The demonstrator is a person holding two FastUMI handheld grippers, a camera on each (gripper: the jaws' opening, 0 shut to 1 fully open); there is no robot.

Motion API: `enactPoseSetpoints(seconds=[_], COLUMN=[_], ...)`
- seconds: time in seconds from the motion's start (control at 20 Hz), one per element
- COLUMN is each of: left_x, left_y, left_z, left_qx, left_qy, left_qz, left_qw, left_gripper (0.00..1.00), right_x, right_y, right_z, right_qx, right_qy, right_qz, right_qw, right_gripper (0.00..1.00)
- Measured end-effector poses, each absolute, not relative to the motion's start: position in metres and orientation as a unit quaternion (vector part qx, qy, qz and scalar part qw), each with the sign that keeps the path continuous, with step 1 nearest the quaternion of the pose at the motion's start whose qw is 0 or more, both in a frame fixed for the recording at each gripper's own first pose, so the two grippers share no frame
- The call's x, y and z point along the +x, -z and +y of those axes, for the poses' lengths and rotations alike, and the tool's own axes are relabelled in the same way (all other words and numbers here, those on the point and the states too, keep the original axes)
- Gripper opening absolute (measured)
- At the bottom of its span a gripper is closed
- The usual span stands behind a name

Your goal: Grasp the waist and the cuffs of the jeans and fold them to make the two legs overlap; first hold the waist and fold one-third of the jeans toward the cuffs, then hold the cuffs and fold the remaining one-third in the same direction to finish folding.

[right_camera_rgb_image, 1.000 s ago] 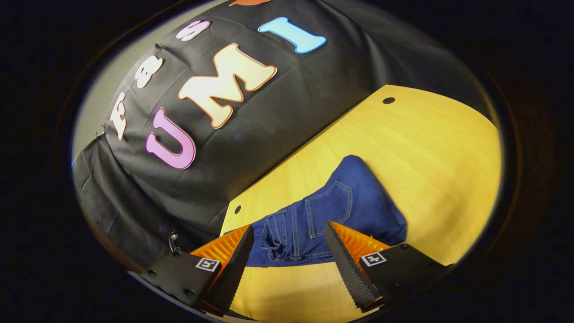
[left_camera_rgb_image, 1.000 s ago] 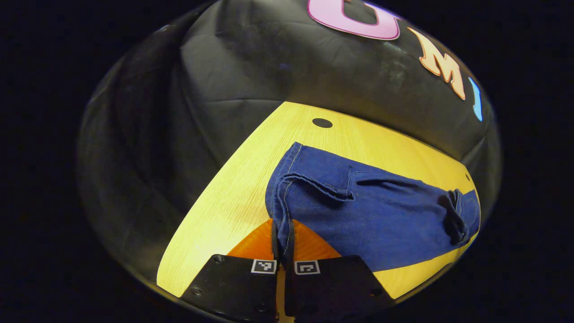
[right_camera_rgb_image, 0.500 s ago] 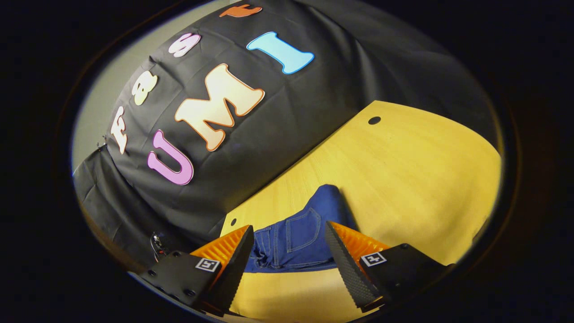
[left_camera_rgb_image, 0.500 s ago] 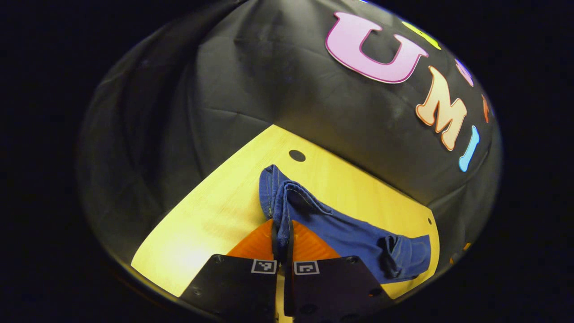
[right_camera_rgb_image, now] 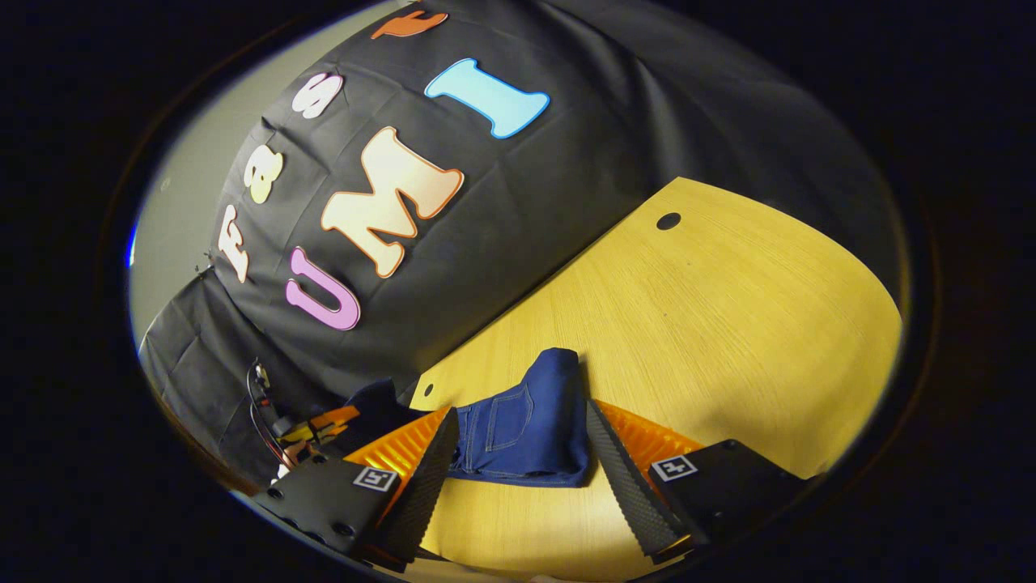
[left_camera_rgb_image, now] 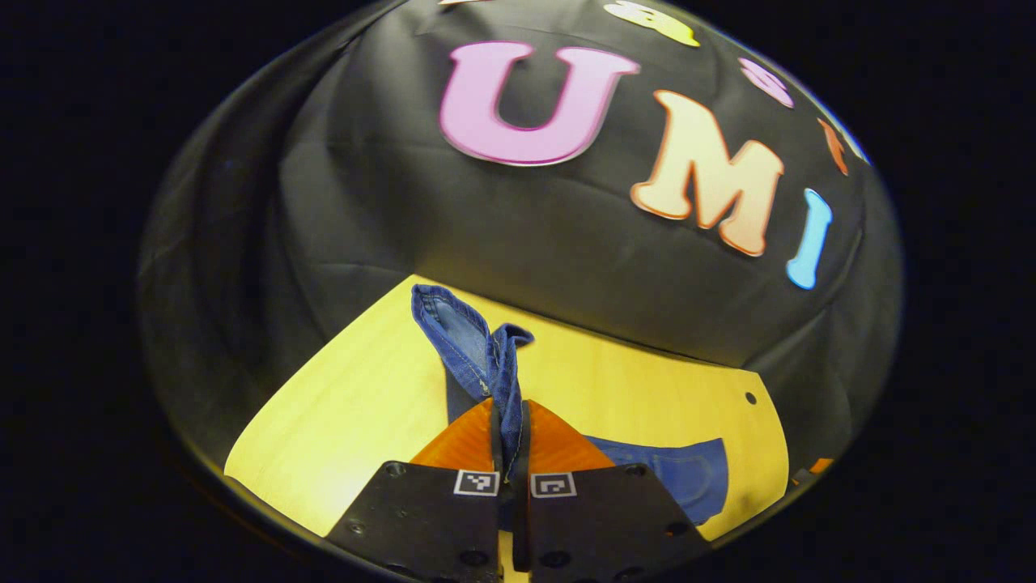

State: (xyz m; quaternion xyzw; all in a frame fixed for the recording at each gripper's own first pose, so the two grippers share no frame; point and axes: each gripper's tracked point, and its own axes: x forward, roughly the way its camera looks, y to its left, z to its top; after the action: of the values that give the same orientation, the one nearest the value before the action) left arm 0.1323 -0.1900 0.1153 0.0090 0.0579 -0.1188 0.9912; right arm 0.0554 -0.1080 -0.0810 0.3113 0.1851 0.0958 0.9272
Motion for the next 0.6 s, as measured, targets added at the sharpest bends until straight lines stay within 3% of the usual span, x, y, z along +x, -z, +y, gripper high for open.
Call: enactPoseSetpoints(seconds=[0.4, 0.6], left_x=[0.084, 0.060], left_y=[-0.076, -0.016], left_z=[-0.363, -0.408], left_qx=[0.080, 0.119], left_qy=[0.223, 0.252], left_qz=[0.100, 0.123], left_qw=[0.966, 0.952], left_gripper=[0.00, 0.00], right_x=[0.040, 0.034], right_y=[0.097, 0.102], right_z=[-0.130, -0.148], right_qx=[0.277, 0.283], right_qy=[-0.107, -0.094], right_qz=[0.201, 0.198], right_qw=[0.933, 0.934], right_gripper=[0.98, 0.98])
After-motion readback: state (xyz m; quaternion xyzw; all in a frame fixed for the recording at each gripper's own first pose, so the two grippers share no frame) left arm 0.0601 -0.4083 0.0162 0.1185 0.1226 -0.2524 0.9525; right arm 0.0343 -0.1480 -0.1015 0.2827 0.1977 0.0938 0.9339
